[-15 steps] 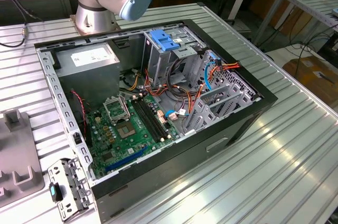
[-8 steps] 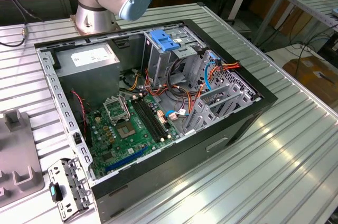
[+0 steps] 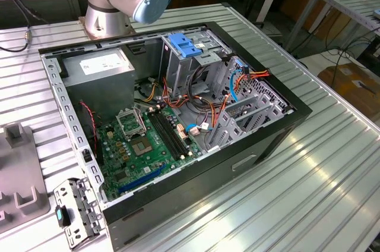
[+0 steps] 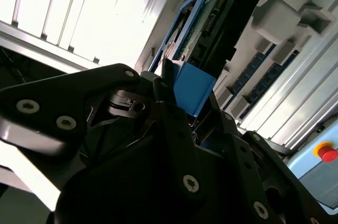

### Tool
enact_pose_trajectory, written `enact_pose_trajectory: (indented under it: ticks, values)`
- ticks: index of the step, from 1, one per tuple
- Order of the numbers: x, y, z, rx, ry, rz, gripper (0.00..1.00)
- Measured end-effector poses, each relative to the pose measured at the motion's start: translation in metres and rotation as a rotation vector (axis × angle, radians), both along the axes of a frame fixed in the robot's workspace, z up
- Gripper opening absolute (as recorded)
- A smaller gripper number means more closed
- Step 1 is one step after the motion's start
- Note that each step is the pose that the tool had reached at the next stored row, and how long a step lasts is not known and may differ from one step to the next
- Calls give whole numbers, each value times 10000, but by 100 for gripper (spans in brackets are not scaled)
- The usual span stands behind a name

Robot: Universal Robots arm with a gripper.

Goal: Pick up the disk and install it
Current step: 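Pick up the disk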

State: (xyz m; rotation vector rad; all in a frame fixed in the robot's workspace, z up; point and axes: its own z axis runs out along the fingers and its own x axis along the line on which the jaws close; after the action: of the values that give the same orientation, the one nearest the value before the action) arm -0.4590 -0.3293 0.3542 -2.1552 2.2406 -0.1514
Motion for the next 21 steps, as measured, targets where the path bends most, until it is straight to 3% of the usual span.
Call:
enact_pose_trajectory:
  ticks: [4,7,11,14,15,16,18,21]
  values:
    - [-29,2,0,-6,-133,16,37]
    - [-79,2,0,-6,-296,23,37]
    - [-144,2,0,-6,-592,23,37]
    - [-186,2,-1,-7,-762,24,37]
    - [-211,2,-6,-6,-888,23,37]
    - [-223,1,-11,-7,-953,23,37]
    - [-246,0,-26,-6,-1066,24,37]
    - [-283,-5,-58,-2,-1147,29,37]
